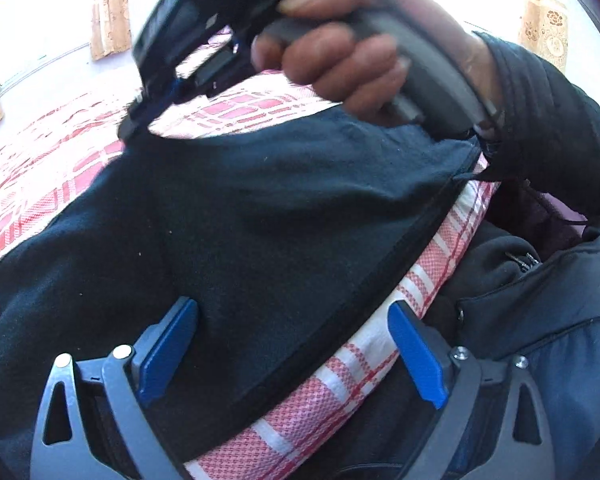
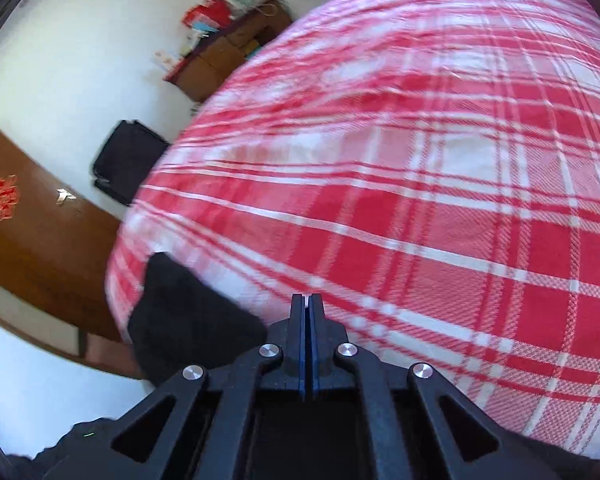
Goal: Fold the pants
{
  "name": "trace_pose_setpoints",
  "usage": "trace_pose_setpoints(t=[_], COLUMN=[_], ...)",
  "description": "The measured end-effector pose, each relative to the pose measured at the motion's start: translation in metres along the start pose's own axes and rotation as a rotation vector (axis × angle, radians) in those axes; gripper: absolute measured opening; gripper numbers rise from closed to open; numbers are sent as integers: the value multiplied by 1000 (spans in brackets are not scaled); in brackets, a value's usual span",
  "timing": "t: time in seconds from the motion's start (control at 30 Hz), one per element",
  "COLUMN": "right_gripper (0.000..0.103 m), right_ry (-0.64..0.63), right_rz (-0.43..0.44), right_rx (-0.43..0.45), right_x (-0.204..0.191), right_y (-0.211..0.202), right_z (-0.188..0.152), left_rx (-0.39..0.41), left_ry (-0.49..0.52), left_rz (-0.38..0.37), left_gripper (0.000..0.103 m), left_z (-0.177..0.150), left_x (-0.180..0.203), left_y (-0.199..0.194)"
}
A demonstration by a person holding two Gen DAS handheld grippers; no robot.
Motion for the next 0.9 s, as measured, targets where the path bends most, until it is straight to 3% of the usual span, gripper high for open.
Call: trace_pose_setpoints(t=[0.17,0.23,0.4,0.5,0.67,0.77,0.9], right_gripper=[2,3,15,19,19,19,19], right_ry=[20,8,-114,-169,-234,-238,-221], right_rz=[12,36,-48,-51,-39,-55,-39], right_rx=[-46,-16,0,-45,-186,-287,-214], right_x=[17,11,-3,-12,-17,-5,-4], right_y=[7,-10,-58,-76,-79,-67,-75], right_z=[-11,-10,-21,-47,-112,-151,-150], left_rx=[7,3,6,-18,-50,-70,-88], left_ry=[-11,-35,-94,-94,19,-11,-17], left_rz=[-2,-16,-64,-89,-78,-121,-148], left_gripper=[97,97,97,97,99,100,100], left_z=[2,3,7,2,-8,-10,-15], left_x=[0,-6,-15,-9,11,9,8], left_y=[-3,-7,-16,-12,-9,-11,-17])
Point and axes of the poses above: each gripper's, at about its wrist camera, not at the fingertips, and y roughly the way its jaws point, x to its right, z to its top, the point moved 9 cm from there along y, roughly the way its jaws point, and after that the axes turned 15 degrees about z, right-handed, at the moved point
